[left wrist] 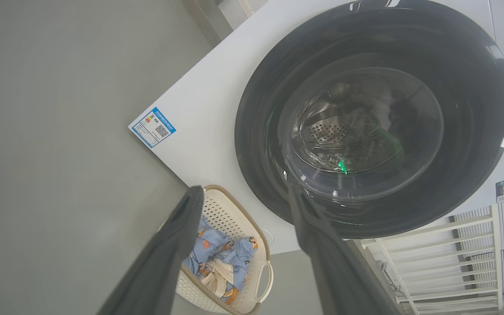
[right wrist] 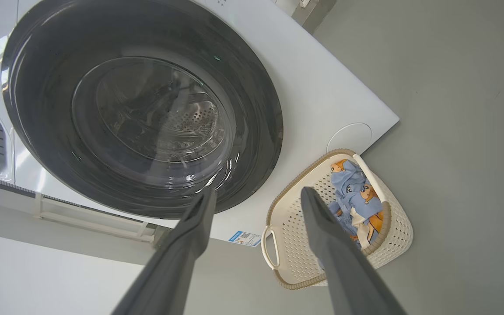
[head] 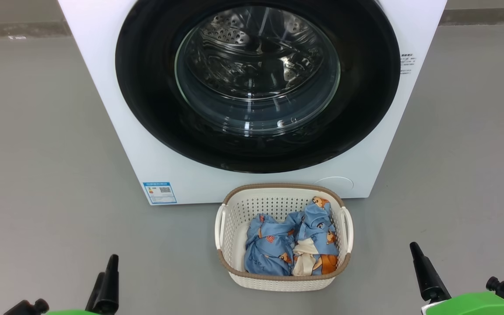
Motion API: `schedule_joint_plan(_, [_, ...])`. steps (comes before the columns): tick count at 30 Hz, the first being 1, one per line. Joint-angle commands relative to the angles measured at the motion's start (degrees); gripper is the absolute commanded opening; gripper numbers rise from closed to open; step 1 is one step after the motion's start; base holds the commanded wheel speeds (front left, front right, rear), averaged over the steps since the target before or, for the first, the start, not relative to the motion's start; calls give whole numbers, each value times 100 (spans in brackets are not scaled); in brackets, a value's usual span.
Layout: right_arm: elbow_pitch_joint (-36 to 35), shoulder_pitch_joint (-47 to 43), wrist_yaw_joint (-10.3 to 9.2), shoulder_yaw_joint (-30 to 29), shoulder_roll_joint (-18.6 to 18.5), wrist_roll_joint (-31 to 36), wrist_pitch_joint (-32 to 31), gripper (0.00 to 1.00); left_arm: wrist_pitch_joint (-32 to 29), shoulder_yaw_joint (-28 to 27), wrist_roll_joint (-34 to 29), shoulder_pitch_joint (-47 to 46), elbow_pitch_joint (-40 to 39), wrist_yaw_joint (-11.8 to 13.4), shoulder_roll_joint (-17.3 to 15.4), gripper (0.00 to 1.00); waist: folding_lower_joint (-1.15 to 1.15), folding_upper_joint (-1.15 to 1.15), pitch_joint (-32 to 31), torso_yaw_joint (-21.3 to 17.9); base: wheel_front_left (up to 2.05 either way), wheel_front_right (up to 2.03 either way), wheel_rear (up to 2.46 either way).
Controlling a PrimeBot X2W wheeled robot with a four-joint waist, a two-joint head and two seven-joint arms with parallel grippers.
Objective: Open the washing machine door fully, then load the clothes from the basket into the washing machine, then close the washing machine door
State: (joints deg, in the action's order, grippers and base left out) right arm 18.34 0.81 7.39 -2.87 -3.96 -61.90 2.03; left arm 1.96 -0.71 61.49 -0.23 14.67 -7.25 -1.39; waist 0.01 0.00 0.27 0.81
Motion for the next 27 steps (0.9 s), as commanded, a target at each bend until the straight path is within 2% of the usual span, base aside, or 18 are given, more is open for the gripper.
schedule_joint_plan(1, [-139, 80, 4, 68, -100, 185, 68, 100, 67, -66, -170, -105, -199, -13, -125, 100, 0, 0, 2, 2, 0, 0, 0])
schedule_joint_plan(27, [-244, 19, 6, 124, -206, 1824, 504, 100, 506, 72, -1904, -89, -421, -17, -197, 100, 0, 0, 21, 48, 0, 0, 0])
